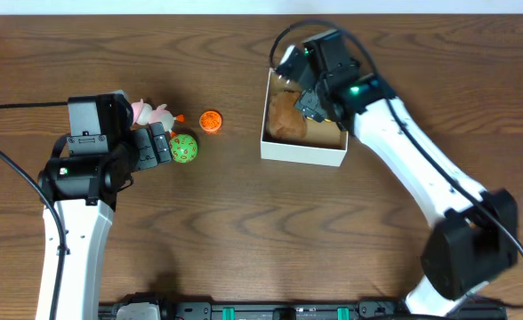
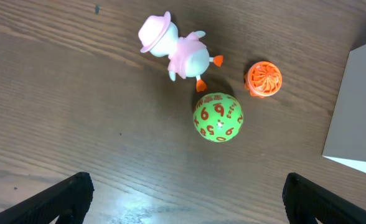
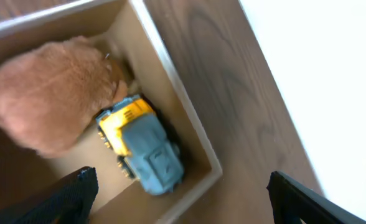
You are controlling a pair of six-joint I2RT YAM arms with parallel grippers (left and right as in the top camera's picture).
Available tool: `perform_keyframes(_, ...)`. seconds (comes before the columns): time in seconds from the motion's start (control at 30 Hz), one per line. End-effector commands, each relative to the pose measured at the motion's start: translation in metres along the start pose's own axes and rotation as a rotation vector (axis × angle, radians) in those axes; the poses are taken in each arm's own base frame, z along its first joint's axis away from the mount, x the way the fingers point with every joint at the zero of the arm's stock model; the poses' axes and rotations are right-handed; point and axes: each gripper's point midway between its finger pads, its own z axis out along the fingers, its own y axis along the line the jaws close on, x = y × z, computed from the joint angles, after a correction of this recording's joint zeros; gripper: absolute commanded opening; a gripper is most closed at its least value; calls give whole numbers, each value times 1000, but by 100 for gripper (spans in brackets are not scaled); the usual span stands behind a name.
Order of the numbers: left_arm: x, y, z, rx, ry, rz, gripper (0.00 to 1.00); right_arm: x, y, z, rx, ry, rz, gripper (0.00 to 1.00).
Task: Pack container
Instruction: 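Withdraw the right gripper and grasp the pink duck with the left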
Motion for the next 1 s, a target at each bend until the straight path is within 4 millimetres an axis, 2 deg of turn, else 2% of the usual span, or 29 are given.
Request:
perform_keyframes(0.0,-8,1,-5,-2,-21,-2,98,11,-32,-31,46,-7,433,97)
perform_keyframes(0.13,-8,0,-5,-1,-22,-4,98,50,-47,-48,-31,62,775,99)
perform_keyframes(0.2,-8,0,-5,3,-24,-6,98,76,-55,-55,-84,112,939,99)
perform_keyframes(0.3,-8,0,-5,3,-24,-6,98,109,-67,-59,-137,172,1104,99)
perform_keyframes(0.4,-13,-1,-5,7,-40,-15,98,138,-80,-60,-173,201,1214,99)
perform_keyframes(0.57,-38,-6,2,22,-128,2,98,170,-97,-65,-186,216,1331,99)
perform_keyframes(0.67,-43,-7,18,17,-106,6,98,181,-103,-67,-176,225,1364,99)
perform_keyframes(0.83,-39,-7,73,-11,35,7,99,187,-103,-68,-174,241,1377,99)
perform_keyframes(0.97,-50,-8,107,-26,92,12,97,187,-102,-68,-176,244,1374,99)
